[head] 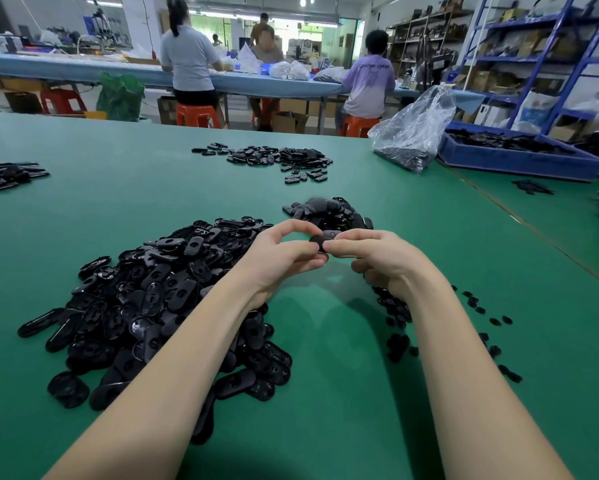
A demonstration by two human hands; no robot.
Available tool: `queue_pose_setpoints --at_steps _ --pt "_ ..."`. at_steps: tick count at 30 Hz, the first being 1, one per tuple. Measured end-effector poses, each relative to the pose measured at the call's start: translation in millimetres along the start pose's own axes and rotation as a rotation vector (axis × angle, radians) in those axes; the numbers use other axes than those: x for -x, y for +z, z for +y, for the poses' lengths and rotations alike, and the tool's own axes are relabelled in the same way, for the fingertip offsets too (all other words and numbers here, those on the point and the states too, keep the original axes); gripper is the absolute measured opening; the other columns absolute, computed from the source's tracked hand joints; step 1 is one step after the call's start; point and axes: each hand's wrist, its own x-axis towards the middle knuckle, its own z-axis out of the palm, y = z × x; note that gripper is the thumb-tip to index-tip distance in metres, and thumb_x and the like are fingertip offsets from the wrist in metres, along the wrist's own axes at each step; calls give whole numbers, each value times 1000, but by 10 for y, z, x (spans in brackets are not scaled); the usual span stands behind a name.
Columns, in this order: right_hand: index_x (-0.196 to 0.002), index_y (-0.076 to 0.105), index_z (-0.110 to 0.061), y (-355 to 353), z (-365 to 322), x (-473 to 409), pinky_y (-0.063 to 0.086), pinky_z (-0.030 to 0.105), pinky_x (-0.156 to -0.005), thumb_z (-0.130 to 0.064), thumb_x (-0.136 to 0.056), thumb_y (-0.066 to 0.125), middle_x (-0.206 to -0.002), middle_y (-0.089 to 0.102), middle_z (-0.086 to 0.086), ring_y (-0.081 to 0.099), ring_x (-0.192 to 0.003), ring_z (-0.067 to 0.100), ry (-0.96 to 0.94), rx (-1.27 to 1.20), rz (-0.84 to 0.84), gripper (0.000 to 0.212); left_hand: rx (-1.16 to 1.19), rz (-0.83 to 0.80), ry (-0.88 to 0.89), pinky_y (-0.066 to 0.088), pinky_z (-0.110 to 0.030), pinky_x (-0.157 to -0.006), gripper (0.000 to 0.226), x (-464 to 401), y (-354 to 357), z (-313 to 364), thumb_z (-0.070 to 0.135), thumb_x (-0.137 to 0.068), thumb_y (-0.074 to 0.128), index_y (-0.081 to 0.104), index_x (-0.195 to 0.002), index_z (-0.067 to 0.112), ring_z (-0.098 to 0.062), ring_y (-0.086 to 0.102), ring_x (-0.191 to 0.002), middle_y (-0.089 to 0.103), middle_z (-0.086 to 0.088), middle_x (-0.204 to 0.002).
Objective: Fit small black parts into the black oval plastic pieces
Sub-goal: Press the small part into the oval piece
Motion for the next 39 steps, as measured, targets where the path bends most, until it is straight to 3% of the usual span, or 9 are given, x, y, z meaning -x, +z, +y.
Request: queue_pose_setpoints --at_steps 4,9,13,17,20,24,27,30,39 --pt "-79 80 -29 16 -14 -23 27 20 -43 -39 -66 92 -61 60 -11 42 -48 6 -46 50 35 20 26 4 0 57 -18 -69 16 -1 8 -16 -9 -89 66 70 -96 5 -20 74 -74 75 -13 -83" --pt "-69 78 -26 55 -58 -40 37 18 -49 -28 -73 83 -80 76 -1 43 -52 7 -137 148 100 7 -18 38 17 60 -21 -75 15 -30 -13 -49 -8 -86 70 71 -96 4 -22 74 -75 76 -12 -82" --pt "-69 74 -22 86 -57 -40 38 20 -52 -26 -75 83 -77 74 -12 45 -45 0 -168 195 132 11 -52 47 23 60 -23 -78 15 -39 -21 -71 -6 -85 72 72 -93 6 -21 73 -76 76 -13 -85" --pt "-71 74 -21 96 -32 -40 42 22 -60 -25 -75 84 -96 79 -5 66 -72 8 -209 217 135 12 -76 56 41 59 -21 -76 16 -36 -17 -98 -9 -85 71 72 -91 6 -20 73 -75 76 -13 -85" --pt "-72 73 -20 92 -15 -45 48 28 -69 -23 -76 84 -88 78 4 73 -98 17 -232 222 124 13 -65 59 30 59 -21 -76 16 -36 -21 -107 -9 -85 70 71 -91 5 -19 74 -75 76 -13 -85" --pt "-73 72 -19 78 10 -55 55 37 -83 -20 -77 84 -67 67 -5 72 -108 17 -230 216 101 13 -40 53 12 60 -20 -74 15 -43 -26 -108 -9 -85 71 70 -93 4 -20 74 -75 76 -15 -85" --pt "-75 71 -20 91 24 -66 53 28 -70 -22 -77 83 -55 60 -15 71 -81 2 -213 239 110 13 -58 50 17 59 -19 -72 14 -41 -17 -119 -8 -85 71 70 -93 3 -18 74 -73 76 -14 -84" --pt "-76 69 -22 111 27 -61 39 15 -52 -25 -78 83 -46 54 -20 49 -46 -5 -211 260 131 14 -92 54 28 57 -18 -69 14 -46 -35 -106 -8 -85 71 70 -94 2 -17 74 -71 76 -12 -82" --pt "-72 70 -22 218 65 -69 35 7 -44 -29 -72 85 -49 58 -18 50 -44 -7 -254 302 208 17 -249 117 50 60 -21 -78 13 -90 -58 -136 -2 -86 74 69 -97 3 -15 73 -71 76 -11 -82"
